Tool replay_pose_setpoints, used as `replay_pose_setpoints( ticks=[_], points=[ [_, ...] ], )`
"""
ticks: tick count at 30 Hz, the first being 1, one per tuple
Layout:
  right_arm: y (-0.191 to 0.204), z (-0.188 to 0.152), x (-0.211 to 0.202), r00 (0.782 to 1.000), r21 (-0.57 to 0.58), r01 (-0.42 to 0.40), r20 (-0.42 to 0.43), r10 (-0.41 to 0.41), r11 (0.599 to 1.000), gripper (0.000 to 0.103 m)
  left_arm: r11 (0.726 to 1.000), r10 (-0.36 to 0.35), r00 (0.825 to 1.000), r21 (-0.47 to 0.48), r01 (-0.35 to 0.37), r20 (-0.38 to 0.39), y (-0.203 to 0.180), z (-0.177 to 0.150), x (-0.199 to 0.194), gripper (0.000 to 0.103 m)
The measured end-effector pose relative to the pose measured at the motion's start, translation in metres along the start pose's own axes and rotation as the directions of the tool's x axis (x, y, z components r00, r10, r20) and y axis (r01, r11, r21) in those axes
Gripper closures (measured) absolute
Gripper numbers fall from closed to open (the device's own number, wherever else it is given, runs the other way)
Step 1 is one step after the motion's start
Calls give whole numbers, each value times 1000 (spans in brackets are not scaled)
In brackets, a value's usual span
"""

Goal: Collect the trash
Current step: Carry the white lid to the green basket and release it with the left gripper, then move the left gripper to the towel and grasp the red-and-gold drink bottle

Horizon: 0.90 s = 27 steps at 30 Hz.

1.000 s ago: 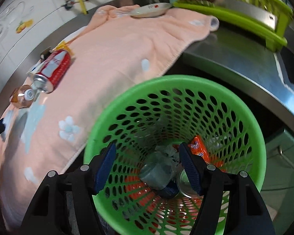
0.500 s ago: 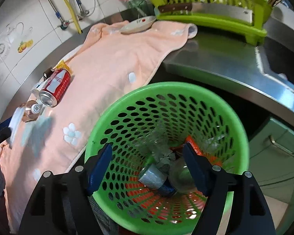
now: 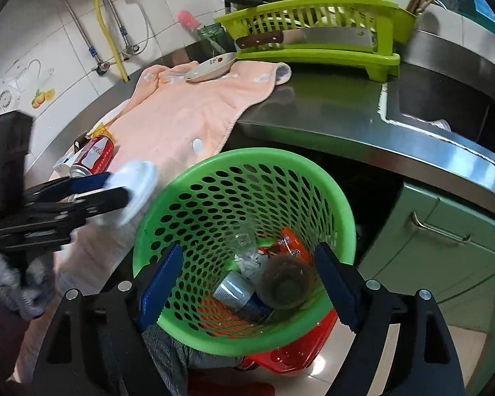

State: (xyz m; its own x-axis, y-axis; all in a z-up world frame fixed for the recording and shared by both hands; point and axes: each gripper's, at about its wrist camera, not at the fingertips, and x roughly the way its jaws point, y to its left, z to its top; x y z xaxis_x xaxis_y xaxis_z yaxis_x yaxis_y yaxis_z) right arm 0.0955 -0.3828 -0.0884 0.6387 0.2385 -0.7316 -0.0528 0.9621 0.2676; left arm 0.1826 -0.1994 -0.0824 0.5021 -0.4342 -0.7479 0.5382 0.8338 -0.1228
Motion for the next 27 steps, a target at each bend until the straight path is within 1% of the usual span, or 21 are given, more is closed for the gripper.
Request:
replay_pose_setpoints(
  ticks=[3,7,10,14,16,17,19,22,27],
  points=[
    [-8,-3,-3,1000,17,-1,6,1,1000,24,1000,-2,1000,9,3,-22,-10,8,21,28],
    [-19,-6,-3,1000,44,-6,4,6,999,24,1000,-20,998,-5,20,-61,-16,14,48,27],
    [-26,-8,-1,1000,55,-8,-2,9,998,24,1000,-4,996,-7,3,-87,-18,15,65,27],
    [-32,-10,2,1000,69,-10,-8,10,998,24,1000,-7,994,-28,3,-110,-15,14,80,27],
    [-34,-10,4,1000,75,-15,-11,16,997,24,999,-22,993,-39,18,-115,-14,13,84,26],
    [-34,-11,4,1000,75,-14,-12,15,997,24,999,-17,993,-44,12,-118,-13,13,86,26],
    [-34,-11,5,1000,73,-16,-14,17,997,24,999,-28,993,-49,22,-112,-12,13,87,26],
    [-30,-11,4,1000,68,-18,-11,19,998,24,999,-13,994,-45,9,-107,-13,13,85,25],
    [-21,-8,2,1000,45,-25,-6,25,999,24,998,-20,997,-64,15,-72,-7,10,64,25]
  ],
)
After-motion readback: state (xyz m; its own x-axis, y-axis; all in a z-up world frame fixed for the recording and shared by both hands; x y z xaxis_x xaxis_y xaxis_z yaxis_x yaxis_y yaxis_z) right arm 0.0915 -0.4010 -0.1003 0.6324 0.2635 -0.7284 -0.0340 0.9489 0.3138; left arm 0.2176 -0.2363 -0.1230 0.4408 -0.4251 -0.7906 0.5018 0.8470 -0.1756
